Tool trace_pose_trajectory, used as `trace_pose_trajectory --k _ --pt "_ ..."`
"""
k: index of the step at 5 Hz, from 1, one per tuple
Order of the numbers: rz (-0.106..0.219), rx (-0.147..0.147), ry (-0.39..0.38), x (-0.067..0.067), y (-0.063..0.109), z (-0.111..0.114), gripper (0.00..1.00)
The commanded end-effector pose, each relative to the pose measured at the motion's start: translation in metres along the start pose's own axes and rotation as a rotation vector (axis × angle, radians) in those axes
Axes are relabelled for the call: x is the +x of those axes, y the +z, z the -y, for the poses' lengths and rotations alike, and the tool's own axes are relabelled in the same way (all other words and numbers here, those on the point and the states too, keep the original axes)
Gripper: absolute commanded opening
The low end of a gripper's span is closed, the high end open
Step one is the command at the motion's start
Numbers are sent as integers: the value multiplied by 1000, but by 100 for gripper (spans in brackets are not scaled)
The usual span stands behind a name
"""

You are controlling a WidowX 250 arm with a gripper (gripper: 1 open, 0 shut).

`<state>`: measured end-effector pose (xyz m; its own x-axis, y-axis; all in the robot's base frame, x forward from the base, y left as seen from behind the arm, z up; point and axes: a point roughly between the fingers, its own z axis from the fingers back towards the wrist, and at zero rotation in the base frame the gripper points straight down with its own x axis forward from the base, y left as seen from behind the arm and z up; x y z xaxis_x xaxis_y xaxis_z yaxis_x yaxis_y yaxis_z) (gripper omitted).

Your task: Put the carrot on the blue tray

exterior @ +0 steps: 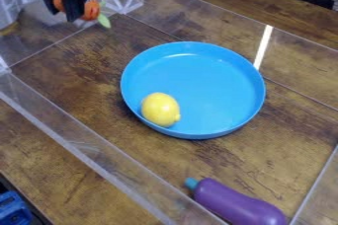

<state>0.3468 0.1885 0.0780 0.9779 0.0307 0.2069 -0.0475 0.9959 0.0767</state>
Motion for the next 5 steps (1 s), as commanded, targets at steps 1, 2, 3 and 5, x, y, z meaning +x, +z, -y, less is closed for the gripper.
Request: trace_pose_trajectory --k 1,2,3,5 --pt "65 58 -7 1 29 -10 0" --pt "53 74 21 -4 25 -9 0" --pt "43 88 53 -6 21 -6 0" --pt "35 112 117 -1 30 2 0"
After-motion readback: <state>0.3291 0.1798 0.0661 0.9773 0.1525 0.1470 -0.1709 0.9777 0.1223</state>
